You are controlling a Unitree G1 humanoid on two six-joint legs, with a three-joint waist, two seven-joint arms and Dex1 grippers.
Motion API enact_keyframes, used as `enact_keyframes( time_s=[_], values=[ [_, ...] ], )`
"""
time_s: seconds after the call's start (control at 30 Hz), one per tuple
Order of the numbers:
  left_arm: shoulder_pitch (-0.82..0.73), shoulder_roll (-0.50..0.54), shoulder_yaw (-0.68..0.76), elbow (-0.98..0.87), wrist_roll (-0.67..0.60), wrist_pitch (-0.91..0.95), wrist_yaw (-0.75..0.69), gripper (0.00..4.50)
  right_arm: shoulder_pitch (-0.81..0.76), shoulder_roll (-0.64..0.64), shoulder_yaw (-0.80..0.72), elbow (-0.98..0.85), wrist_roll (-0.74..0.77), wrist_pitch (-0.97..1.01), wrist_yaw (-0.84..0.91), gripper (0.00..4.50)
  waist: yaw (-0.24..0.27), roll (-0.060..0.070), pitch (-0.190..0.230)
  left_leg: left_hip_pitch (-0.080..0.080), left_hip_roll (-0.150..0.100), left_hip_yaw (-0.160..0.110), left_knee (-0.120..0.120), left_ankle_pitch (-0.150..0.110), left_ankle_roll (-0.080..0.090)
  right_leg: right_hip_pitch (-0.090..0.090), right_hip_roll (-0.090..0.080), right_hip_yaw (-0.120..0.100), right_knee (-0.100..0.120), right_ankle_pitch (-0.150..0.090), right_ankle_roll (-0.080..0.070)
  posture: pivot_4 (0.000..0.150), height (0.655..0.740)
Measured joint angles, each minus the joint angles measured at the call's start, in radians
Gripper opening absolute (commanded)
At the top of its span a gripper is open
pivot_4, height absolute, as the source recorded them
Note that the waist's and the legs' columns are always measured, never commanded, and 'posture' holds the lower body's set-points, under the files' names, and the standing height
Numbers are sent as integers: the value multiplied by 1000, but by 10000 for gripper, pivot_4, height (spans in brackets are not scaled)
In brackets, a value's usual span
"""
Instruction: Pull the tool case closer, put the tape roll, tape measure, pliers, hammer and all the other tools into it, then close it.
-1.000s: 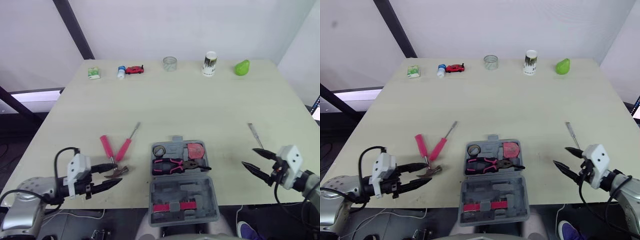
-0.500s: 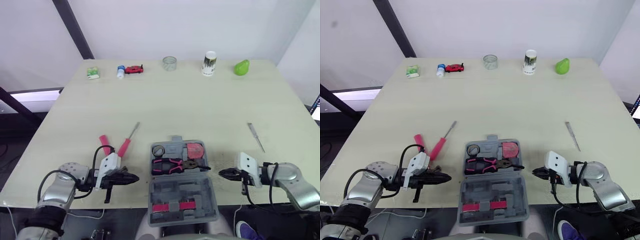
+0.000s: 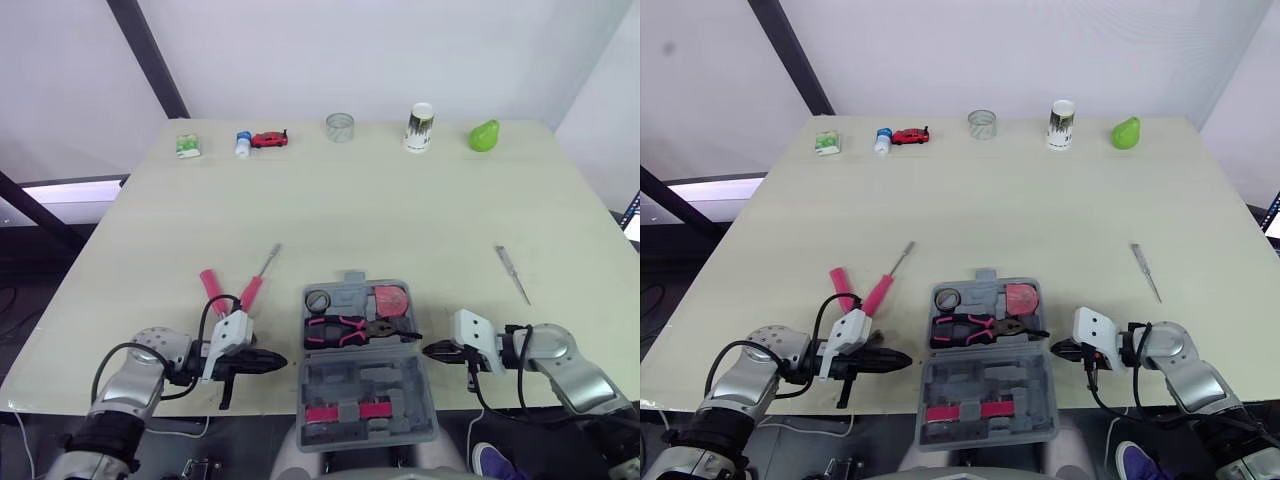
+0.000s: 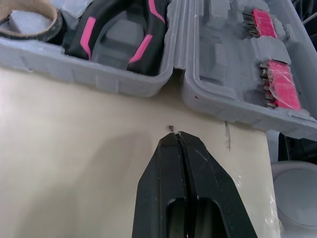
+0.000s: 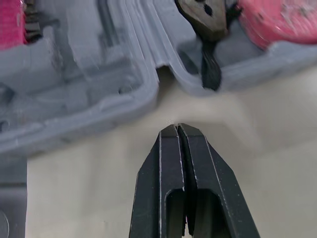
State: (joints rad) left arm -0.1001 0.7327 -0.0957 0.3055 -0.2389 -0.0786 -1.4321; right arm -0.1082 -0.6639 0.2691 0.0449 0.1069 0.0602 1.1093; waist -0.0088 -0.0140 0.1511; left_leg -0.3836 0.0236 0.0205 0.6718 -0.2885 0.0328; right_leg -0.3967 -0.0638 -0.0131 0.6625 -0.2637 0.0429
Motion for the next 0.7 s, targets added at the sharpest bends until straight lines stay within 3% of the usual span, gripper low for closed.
enact_keyframes(
  time_s=[0.7],
  values=[
    [-43,-62,-52,44,42,-42,22,0,-1,49,6,0,-14,-2,-25,349,1,0,0,0,0,0,0,0,0,0,0,0,0,0,0,1500,7400]
  ],
)
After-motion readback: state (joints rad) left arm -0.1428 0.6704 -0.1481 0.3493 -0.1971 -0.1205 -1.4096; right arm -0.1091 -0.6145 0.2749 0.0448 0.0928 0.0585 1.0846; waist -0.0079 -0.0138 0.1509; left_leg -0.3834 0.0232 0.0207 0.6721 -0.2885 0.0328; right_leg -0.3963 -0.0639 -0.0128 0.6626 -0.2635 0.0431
